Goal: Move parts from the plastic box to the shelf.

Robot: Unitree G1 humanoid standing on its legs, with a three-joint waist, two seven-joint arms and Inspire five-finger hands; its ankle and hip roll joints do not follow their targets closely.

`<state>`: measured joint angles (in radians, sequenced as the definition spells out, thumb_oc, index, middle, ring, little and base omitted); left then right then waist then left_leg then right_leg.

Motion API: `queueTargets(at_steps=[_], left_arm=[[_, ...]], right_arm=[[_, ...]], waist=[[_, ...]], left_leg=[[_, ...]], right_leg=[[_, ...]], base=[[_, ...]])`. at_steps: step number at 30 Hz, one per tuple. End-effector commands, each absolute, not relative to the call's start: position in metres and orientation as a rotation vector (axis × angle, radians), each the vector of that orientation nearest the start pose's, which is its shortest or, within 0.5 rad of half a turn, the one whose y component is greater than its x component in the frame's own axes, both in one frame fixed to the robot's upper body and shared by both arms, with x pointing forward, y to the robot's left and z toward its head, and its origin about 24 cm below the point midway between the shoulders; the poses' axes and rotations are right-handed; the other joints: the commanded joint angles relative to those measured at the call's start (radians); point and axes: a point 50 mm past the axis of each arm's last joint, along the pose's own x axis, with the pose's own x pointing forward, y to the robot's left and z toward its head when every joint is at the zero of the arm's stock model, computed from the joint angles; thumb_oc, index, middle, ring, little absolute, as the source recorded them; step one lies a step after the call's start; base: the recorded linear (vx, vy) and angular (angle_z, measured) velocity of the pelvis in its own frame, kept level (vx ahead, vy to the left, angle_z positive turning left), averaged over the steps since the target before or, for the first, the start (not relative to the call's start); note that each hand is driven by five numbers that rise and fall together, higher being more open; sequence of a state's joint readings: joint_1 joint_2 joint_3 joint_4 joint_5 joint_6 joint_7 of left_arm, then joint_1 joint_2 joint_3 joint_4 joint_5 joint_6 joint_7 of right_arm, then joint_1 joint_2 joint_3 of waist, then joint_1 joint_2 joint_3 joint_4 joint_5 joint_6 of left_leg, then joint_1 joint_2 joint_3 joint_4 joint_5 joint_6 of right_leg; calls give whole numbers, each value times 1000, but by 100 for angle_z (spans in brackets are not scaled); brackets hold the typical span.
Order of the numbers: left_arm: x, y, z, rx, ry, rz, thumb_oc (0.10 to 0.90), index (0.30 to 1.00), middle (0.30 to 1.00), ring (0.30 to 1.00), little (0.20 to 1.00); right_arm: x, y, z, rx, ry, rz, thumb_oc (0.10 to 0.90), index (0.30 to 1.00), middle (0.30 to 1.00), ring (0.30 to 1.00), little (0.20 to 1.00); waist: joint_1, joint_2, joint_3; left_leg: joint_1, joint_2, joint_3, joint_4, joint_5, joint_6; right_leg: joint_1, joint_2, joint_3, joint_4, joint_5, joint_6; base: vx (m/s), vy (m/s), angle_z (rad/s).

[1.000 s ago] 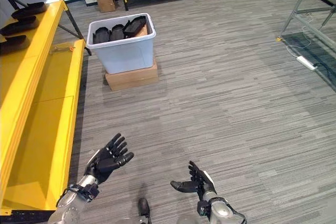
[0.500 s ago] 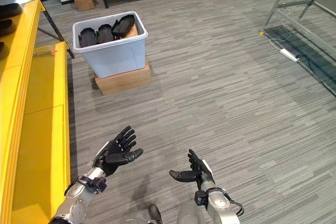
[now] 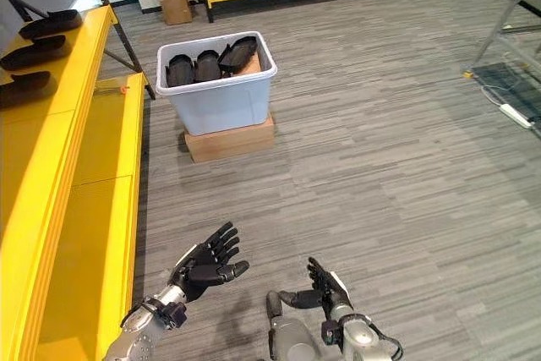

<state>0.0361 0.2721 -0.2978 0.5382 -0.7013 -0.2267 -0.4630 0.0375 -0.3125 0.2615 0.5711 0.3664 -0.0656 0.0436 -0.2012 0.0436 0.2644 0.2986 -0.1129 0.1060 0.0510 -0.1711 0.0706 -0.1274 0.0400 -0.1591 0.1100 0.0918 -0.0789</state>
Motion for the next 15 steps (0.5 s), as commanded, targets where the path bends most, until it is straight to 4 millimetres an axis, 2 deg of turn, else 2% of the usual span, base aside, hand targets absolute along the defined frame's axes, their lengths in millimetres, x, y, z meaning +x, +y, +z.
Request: queueTargets(at_steps=[1,3,7,12,15], left_arm=[[229,159,-14,-404,65,-536,900,1000,1000,1000,1000],[230,160,-13,-414,63,-531,900,1000,1000,1000,1000],[230,159,-14,-430,65,-515,900,1000,1000,1000,1000],[227,159,-18,-447,92,-487,900,1000,1000,1000,1000],[228,158,-20,-456,100,-472,900,1000,1000,1000,1000]], right_arm=[[222,-191,-51,20,370,113,900,1000,1000,1000,1000],[223,-191,-51,15,374,109,900,1000,1000,1000,1000],[221,-194,-50,8,373,112,900,1000,1000,1000,1000],[222,-191,-42,36,306,173,900,1000,1000,1000,1000],[225,-192,-35,29,271,194,900,1000,1000,1000,1000]], waist=[[-1,-25,-43],[-5,-20,-48],[-9,-14,-53],[-6,5,-69],[-6,10,-79]], left_leg=[[-50,62,29,-44,-5,7],[-57,69,51,-2,-26,5],[-71,73,75,83,-32,-8],[-99,87,55,177,89,-60],[-126,98,59,298,182,-99]], right_leg=[[-5,-64,29,9,-34,162],[-5,-67,28,32,-58,156],[6,-66,25,51,-80,138],[43,-32,22,45,-121,99],[60,-15,5,42,-149,68]], base=[[368,-284,-10],[295,-212,-28],[158,-130,-7],[140,-170,-8],[62,-182,2]])
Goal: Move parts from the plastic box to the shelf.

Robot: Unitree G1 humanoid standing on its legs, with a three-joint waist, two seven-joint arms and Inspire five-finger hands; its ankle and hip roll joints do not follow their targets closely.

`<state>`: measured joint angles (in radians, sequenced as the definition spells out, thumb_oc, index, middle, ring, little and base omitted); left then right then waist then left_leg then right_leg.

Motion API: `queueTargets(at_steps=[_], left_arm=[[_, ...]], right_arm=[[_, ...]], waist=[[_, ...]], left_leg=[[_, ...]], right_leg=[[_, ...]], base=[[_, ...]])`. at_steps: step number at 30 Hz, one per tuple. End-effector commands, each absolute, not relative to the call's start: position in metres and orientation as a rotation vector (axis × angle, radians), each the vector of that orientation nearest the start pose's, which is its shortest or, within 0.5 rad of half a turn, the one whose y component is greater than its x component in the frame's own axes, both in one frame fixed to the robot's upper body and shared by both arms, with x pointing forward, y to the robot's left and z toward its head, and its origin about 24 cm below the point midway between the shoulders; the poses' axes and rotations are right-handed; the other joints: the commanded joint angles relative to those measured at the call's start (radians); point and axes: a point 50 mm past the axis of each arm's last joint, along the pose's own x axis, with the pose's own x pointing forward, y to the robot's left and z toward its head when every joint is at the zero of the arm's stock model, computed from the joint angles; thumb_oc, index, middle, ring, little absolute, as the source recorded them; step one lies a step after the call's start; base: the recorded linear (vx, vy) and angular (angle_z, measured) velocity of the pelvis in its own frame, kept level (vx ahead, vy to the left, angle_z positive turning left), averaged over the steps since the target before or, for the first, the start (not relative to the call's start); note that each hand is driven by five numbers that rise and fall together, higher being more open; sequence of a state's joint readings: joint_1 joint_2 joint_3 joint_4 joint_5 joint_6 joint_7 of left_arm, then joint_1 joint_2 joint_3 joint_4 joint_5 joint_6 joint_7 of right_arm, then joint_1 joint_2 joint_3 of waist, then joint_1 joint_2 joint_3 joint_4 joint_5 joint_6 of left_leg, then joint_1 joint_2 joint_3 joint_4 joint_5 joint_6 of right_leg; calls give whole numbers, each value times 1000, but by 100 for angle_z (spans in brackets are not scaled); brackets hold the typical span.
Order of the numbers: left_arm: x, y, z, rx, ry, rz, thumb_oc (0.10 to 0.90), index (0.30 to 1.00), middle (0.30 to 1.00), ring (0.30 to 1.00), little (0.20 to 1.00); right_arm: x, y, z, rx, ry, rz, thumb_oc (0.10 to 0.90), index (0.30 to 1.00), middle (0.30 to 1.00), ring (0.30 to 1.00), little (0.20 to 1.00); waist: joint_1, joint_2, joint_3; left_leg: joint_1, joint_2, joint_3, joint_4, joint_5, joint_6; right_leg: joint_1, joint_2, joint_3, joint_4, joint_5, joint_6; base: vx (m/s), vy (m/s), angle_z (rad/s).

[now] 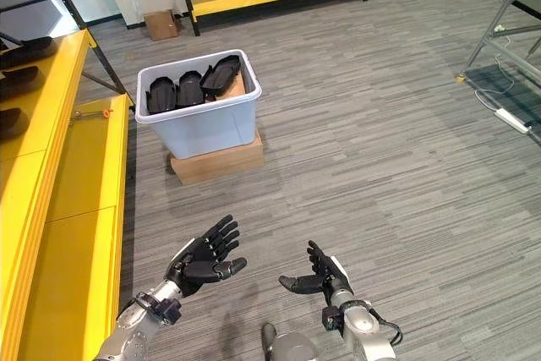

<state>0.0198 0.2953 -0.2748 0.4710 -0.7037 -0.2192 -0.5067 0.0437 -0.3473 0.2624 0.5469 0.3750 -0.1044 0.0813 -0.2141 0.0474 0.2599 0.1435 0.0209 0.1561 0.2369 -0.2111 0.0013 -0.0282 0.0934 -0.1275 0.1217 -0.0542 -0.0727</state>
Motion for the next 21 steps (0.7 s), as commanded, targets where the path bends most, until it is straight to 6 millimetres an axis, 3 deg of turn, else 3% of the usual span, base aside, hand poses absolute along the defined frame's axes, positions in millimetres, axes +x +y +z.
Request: queueTargets(at_steps=[1,3,5,8,9,11,13,15,16,17,18,21], left_arm=[[228,158,-20,-469,97,-468,900,1000,1000,1000,1000],[229,158,-18,-440,97,-463,900,1000,1000,1000,1000],[231,160,-17,-387,95,-441,900,1000,1000,1000,1000],[233,170,-18,-382,98,-367,900,1000,1000,1000,1000],[234,174,-16,-372,89,-350,900,1000,1000,1000,1000],[235,176,-15,-374,76,-335,900,1000,1000,1000,1000],[234,176,-15,-379,73,-327,900,1000,1000,1000,1000],[232,178,-17,-362,86,-348,900,1000,1000,1000,1000],[232,178,-18,-358,89,-351,900,1000,1000,1000,1000],[227,180,-23,-348,112,-351,900,1000,1000,1000,1000],[225,182,-26,-353,125,-343,900,1000,1000,1000,1000],[222,186,-32,-328,147,-338,900,1000,1000,1000,1000]], right_arm=[[226,-192,-33,24,257,204,900,1000,1000,1000,1000],[227,-192,-29,22,243,197,900,1000,1000,1000,1000],[229,-194,-28,25,239,178,900,1000,1000,1000,1000],[231,-193,-27,10,229,185,900,1000,1000,1000,1000],[233,-192,-24,8,221,188,900,1000,1000,1000,1000],[233,-190,-22,8,216,183,900,1000,1000,1000,1000],[233,-188,-22,11,220,181,900,1000,1000,1000,1000],[230,-184,-26,-13,241,214,900,1000,1000,1000,1000],[230,-184,-27,-14,242,216,900,1000,1000,1000,1000],[230,-181,-27,-13,245,238,900,1000,1000,1000,1000],[230,-181,-27,-8,246,241,900,1000,1000,1000,1000],[232,-180,-26,16,254,254,900,1000,1000,1000,1000]], waist=[[6,3,-73],[16,-18,-71],[27,-31,-57],[30,-32,-45],[28,-35,-37],[30,-36,-32],[42,-32,-29],[72,-25,-30],[74,-26,-30],[97,-27,-33],[104,-23,-35],[102,-23,-41]], left_leg=[[13,-22,21,182,253,-45],[-75,-1,39,364,303,-58],[-166,18,48,481,269,-42],[-157,31,95,285,198,8],[-157,33,122,147,178,26],[-170,24,135,8,174,33],[-190,22,127,-110,205,25],[-233,71,95,-242,323,-16],[-237,76,92,-251,328,-19],[-276,131,48,-305,356,-41],[-292,157,38,-312,363,-51],[-261,161,60,-303,347,-66]], right_leg=[[-27,-65,-33,27,-13,49],[4,-74,-38,21,-29,30],[36,-81,-31,24,-39,27],[57,-82,-10,41,-50,46],[65,-83,-3,42,-48,58],[90,-84,10,22,-45,75],[128,-81,21,-5,-46,88],[206,-75,38,-41,-69,102],[211,-76,39,-41,-72,103],[247,-89,41,-30,-102,112],[255,-89,38,-19,-121,114],[283,-114,22,30,-184,127]], base=[[54,-193,8],[66,-230,14],[98,-161,9],[159,20,-13],[148,100,-20],[152,94,-9],[203,59,6],[292,5,3],[353,-14,-57],[346,-3,-61],[500,25,-67],[420,96,-28]])
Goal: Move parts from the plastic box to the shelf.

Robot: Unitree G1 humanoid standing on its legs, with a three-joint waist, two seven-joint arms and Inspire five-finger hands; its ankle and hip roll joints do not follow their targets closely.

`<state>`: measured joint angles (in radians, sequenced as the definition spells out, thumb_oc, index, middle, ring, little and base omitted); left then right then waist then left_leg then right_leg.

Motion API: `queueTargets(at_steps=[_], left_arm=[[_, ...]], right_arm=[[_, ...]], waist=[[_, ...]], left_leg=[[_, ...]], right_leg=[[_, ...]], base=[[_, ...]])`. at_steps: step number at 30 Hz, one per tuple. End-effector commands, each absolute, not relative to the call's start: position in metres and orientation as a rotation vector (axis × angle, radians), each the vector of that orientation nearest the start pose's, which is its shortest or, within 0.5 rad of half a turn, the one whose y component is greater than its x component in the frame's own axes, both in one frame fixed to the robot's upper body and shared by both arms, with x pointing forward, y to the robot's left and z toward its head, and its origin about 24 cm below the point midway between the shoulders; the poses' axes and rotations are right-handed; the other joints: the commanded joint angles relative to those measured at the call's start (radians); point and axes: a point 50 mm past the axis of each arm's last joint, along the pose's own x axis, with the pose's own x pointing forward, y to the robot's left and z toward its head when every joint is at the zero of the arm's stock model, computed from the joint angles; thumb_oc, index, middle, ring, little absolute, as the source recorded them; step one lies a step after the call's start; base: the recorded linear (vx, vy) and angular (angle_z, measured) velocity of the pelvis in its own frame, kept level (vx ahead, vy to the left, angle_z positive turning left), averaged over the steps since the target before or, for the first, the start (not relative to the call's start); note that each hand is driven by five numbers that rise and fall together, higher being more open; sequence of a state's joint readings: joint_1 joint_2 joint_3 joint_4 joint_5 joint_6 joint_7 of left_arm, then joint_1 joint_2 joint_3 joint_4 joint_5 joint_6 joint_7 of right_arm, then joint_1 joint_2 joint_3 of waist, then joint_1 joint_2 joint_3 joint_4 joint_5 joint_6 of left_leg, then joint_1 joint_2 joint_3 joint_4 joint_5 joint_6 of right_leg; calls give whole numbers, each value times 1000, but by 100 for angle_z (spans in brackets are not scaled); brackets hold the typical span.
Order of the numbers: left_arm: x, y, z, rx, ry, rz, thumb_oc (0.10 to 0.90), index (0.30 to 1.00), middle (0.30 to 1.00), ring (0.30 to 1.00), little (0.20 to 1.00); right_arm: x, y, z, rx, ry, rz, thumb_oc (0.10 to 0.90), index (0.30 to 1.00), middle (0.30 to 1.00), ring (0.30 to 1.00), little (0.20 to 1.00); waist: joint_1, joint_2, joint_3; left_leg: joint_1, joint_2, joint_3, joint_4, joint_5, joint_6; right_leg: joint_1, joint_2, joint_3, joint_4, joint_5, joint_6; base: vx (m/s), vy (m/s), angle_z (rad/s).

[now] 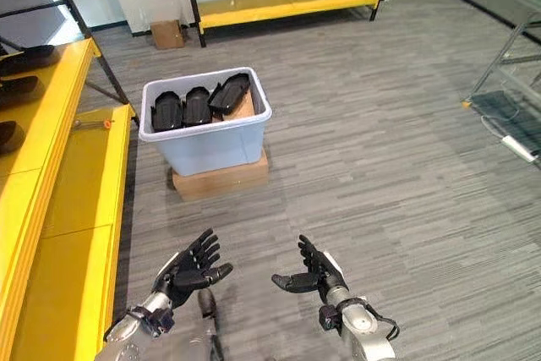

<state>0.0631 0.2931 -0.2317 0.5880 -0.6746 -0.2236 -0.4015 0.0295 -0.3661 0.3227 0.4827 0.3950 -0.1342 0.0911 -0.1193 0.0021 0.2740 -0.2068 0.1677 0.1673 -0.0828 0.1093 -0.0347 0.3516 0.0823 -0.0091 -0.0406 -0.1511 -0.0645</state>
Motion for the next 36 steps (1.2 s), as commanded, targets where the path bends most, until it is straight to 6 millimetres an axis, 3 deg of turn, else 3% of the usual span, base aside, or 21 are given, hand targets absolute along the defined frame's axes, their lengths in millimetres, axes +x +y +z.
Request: queueTargets(at_steps=[1,7,10,17,18,21,25,27,28,32,33,36], left_arm=[[222,185,-32,-324,145,-341,900,1000,1000,1000,1000],[220,186,-31,-314,147,-391,900,1000,1000,1000,1000],[221,185,-27,-301,119,-392,900,1000,1000,1000,1000],[225,185,-19,-288,59,-385,900,1000,1000,1000,1000],[226,185,-17,-283,52,-386,900,1000,1000,1000,1000],[225,182,-14,-287,25,-399,900,1000,1000,1000,1000],[223,182,-7,-323,-34,-392,900,1000,1000,1000,1000],[225,187,8,-360,-130,-374,900,1000,1000,1000,1000],[225,187,8,-360,-130,-374,900,1000,1000,1000,1000],[229,194,32,-379,-253,-308,900,1000,1000,1000,1000],[230,199,47,-401,-333,-253,900,1000,1000,1000,1000],[229,202,56,-409,-393,-201,900,1000,1000,1000,1000]], right_arm=[[232,-180,-26,18,254,258,900,1000,1000,1000,1000],[235,-175,-24,25,254,281,900,1000,1000,1000,1000],[238,-165,-19,43,231,302,900,1000,1000,1000,1000],[244,-154,-10,38,174,315,900,1000,1000,1000,1000],[246,-153,-8,44,160,300,900,1000,1000,1000,1000],[250,-157,-3,79,127,188,900,1000,1000,1000,1000],[251,-164,8,82,33,78,900,1000,1000,1000,1000],[250,-171,25,77,-74,-8,900,1000,1000,1000,1000],[250,-171,25,77,-74,-8,900,1000,1000,1000,1000],[240,-194,38,171,-138,-290,900,1000,1000,1000,1000],[233,-206,44,193,-164,-421,900,1000,1000,1000,1000],[232,-209,52,159,-210,-508,900,1000,1000,1000,1000]], waist=[[8,23,-54],[19,37,-48],[22,39,-51],[40,40,-49],[44,38,-51],[46,42,-55],[35,59,-62],[23,65,-69],[24,65,-69],[5,74,-77],[-5,88,-67],[-12,94,-54]], left_leg=[[91,11,49,22,24,-29],[68,-42,57,137,-14,-1],[29,-76,82,184,-49,22],[5,-126,90,212,-94,67],[12,-139,88,209,-101,80],[58,-167,80,183,-125,108],[111,-186,82,154,-145,130],[145,-202,74,137,-158,149],[145,-202,75,137,-158,149],[186,-218,62,118,-176,172],[227,-222,54,109,-188,182],[255,-223,40,99,-191,178]], right_leg=[[-98,-105,-96,197,-90,119],[-129,-126,-99,209,-75,118],[-162,-165,-113,217,-61,135],[-197,-209,-120,268,-36,155],[-214,-216,-118,298,-8,164],[-278,-243,-108,409,80,170],[-317,-252,-94,512,135,170],[-344,-246,-69,598,187,177],[-345,-246,-68,598,186,177],[-394,-225,-35,788,277,193],[-435,-226,-43,919,289,180],[-479,-204,-39,890,250,165]], base=[[464,144,-21],[294,114,-24],[231,104,14],[169,77,2],[185,82,1],[207,130,-4],[213,170,-12],[205,185,-3],[173,164,1],[176,185,9],[228,263,-3],[136,88,-35]])
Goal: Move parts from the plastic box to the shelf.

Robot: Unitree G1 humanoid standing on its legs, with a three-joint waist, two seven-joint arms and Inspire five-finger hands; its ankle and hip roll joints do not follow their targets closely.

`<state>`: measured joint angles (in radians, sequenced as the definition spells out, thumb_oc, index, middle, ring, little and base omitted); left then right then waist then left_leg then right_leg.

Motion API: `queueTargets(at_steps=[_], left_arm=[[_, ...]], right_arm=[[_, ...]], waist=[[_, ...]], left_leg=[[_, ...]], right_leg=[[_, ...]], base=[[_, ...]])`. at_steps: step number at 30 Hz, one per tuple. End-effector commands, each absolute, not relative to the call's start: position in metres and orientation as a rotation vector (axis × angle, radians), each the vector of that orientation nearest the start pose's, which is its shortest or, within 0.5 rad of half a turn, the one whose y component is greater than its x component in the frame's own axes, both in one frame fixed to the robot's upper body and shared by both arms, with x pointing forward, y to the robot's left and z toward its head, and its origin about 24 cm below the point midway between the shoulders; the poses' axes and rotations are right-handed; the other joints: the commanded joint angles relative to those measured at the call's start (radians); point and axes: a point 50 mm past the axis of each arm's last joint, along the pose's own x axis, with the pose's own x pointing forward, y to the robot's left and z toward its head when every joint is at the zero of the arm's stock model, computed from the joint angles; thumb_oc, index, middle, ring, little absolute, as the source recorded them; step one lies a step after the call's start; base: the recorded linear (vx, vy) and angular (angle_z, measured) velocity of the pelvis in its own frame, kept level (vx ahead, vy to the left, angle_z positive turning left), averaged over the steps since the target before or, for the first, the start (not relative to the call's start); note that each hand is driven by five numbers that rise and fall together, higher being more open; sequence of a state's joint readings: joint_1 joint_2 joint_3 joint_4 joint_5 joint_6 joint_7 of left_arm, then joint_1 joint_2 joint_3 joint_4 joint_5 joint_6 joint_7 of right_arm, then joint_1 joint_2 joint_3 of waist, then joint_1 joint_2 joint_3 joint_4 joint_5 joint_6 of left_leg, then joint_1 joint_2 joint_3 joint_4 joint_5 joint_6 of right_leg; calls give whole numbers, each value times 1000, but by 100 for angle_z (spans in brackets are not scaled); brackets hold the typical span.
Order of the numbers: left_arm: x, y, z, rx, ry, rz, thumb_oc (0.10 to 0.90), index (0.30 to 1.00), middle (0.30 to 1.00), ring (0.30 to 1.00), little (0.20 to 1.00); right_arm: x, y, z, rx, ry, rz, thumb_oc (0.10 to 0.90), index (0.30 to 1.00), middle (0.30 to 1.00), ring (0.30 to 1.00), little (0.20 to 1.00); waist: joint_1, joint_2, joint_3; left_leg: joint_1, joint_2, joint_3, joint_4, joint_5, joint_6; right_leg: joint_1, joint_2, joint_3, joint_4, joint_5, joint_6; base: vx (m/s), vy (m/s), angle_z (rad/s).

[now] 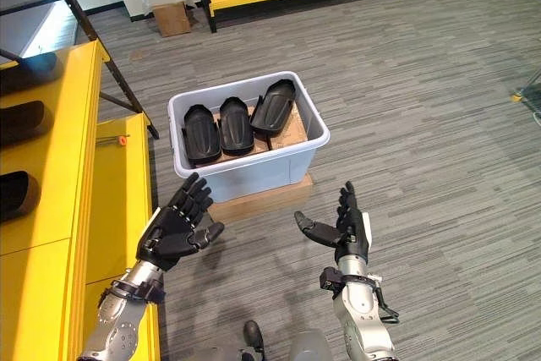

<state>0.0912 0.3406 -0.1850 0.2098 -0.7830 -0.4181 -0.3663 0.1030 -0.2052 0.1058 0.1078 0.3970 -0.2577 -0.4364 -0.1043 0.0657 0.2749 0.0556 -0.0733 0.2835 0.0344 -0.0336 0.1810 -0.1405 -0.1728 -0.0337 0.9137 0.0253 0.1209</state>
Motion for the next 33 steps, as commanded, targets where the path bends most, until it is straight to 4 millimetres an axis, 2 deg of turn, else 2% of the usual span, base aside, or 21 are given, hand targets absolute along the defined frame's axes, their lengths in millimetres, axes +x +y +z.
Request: queueTargets(at_steps=[1,2,4,5,8,11,13,17,22,27,31,33], left_arm=[[229,203,59,-402,-418,-184,900,1000,1000,1000,1000],[230,206,68,-360,-463,-142,900,1000,1000,1000,1000],[232,209,79,-352,-508,-90,900,1000,1000,1000,1000],[233,210,81,-348,-518,-78,900,1000,1000,1000,1000],[236,204,90,-334,-564,-55,900,1000,1000,1000,1000],[239,198,91,-343,-572,-90,900,1000,1000,1000,1000],[242,191,92,-353,-566,-126,900,1000,1000,1000,1000],[247,182,94,-361,-554,-155,900,1000,1000,1000,1000],[246,180,91,-364,-526,-191,900,1000,1000,1000,1000],[240,184,89,-373,-516,-207,900,1000,1000,1000,1000],[233,188,93,-408,-543,-222,900,1000,1000,1000,1000],[233,189,94,-425,-549,-215,900,1000,1000,1000,1000]], right_arm=[[233,-211,55,143,-224,-566,900,1000,1000,1000,1000],[234,-217,61,122,-259,-646,900,1000,1000,1000,1000],[234,-222,69,87,-308,-680,900,1000,1000,1000,1000],[235,-222,71,77,-319,-685,900,1000,1000,1000,1000],[233,-228,80,34,-380,-736,900,1000,1000,1000,1000],[230,-233,81,21,-408,-775,900,1000,1000,1000,1000],[226,-237,84,3,-444,-808,900,1000,1000,1000,1000],[223,-236,90,-32,-486,-813,900,1000,1000,1000,1000],[220,-235,96,-87,-556,-807,900,1000,1000,1000,1000],[217,-233,105,-156,-634,-787,900,1000,1000,1000,1000],[216,-229,114,-206,-714,-740,900,1000,1000,1000,1000],[217,-227,118,-224,-733,-697,900,1000,1000,1000,1000]], waist=[[-31,30,-49],[-40,19,-45],[-46,4,-53],[-50,3,-53],[-85,-2,-52],[-102,-3,-43],[-112,-20,-43],[-119,-30,-49],[-124,-28,-53],[-119,-21,-56],[-118,-9,-65],[-116,-8,-72]], left_leg=[[13,19,-83,-28,-46,-45],[48,13,-94,-53,-44,-63],[75,-1,-108,-79,-53,-74],[85,-3,-115,-86,-55,-76],[152,-29,-176,-116,-88,-81],[187,-29,-192,-118,-109,-84],[203,-34,-192,-109,-127,-87],[207,-27,-185,-90,-136,-93],[201,-8,-179,-74,-137,-100],[186,13,-166,-52,-140,-106],[152,43,-134,25,-158,-121],[142,50,-126,50,-158,-130]], right_leg=[[3,66,-32,-149,14,-31],[2,77,-68,-404,-37,-29],[-4,90,-83,-627,-20,-16],[-1,97,-83,-669,-17,-13],[-52,120,-17,-838,85,13],[-85,115,0,-859,137,25],[-57,102,-2,-885,158,34],[-19,92,9,-891,157,29],[5,105,34,-853,101,18],[24,117,31,-812,40,-2],[34,132,24,-754,-28,-34],[47,134,17,-760,-35,-42]], base=[[204,-48,-40],[211,-81,-31],[174,-87,-21],[157,-70,-26],[189,-70,1],[148,-93,42],[183,-166,64],[152,-167,53],[167,-201,14],[165,-209,9],[190,-294,14],[167,-277,34]])
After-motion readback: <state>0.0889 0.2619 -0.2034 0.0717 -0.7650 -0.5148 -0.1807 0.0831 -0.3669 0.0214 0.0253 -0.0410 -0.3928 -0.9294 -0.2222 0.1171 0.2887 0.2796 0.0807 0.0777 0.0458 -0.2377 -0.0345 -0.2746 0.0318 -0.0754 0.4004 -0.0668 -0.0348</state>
